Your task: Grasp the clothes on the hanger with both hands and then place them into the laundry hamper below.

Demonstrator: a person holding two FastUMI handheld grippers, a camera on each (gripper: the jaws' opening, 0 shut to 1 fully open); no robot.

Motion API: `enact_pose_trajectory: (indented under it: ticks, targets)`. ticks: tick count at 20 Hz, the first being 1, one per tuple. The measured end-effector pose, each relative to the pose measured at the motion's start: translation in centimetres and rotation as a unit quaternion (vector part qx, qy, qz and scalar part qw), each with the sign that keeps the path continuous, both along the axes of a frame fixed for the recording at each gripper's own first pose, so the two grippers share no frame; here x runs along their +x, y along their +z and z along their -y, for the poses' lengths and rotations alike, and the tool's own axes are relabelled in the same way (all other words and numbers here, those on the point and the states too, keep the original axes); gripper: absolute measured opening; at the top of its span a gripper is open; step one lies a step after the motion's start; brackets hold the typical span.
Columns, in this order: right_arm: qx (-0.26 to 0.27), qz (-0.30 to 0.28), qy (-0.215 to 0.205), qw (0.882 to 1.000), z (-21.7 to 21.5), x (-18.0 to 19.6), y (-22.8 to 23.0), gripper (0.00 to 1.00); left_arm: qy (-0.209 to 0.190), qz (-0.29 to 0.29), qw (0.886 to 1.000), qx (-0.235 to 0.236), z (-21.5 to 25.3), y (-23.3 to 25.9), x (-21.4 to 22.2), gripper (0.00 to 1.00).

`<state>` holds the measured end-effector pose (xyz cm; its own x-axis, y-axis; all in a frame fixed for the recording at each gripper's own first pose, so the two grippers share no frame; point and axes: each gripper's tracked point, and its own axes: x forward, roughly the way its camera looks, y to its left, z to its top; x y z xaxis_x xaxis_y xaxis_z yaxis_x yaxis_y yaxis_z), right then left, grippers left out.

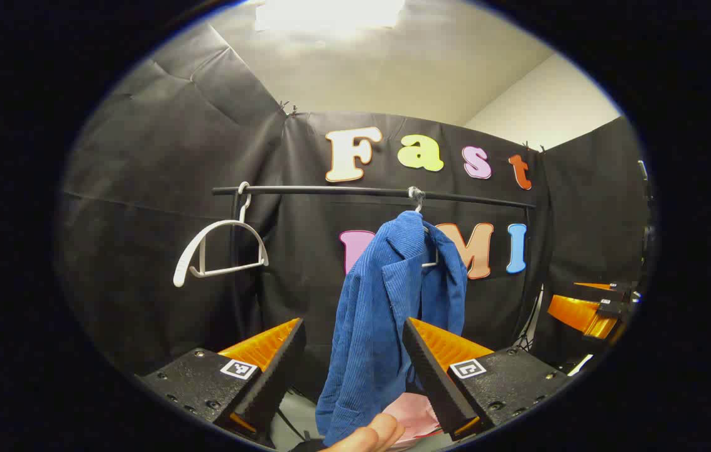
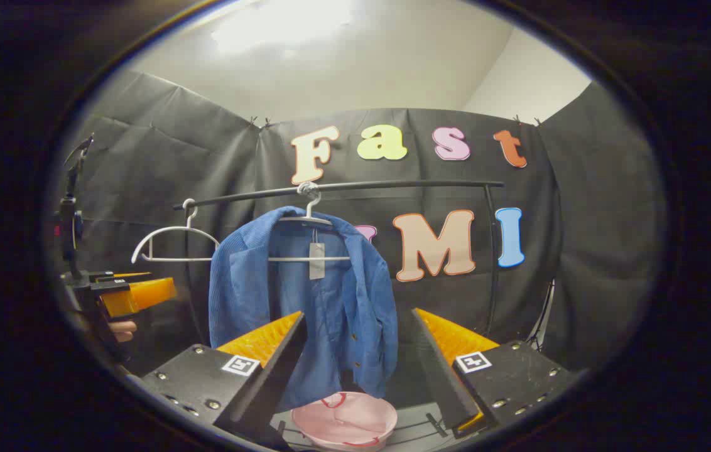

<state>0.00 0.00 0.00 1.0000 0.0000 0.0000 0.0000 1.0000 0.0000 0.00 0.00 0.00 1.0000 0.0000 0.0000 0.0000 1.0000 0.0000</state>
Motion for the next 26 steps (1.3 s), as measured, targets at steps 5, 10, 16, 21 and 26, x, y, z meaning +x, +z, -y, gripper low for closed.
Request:
enact_pose_trajectory:
  ticks: [5,10,16,21,26]
  targets:
    - [0.012,0.0,0.014,1.0,0.0,0.2,-0.4,0.96,-0.012,-0.008,1.0,0.007,1.7,-0.5,0.0,0.93]
    - [0.038,0.021,0.022,0.999,0.6,0.7,1.1,0.98,-0.008,-0.006,1.0,0.007,2.4,0.7,1.0,0.93]
    - [0.047,0.033,0.02,0.998,2.8,2.1,2.1,0.98,0.001,0.002,1.0,-0.009,3.1,1.9,2.6,0.93]
    - [0.047,0.037,0.031,0.998,3.2,4.6,1.6,0.96,0.018,0.005,1.0,-0.009,4.2,1.4,4.8,0.93]
    - [0.041,0.038,0.037,0.998,3.4,7.3,0.5,0.97,0.061,0.009,0.998,0.011,5.3,0.0,7.6,0.92]
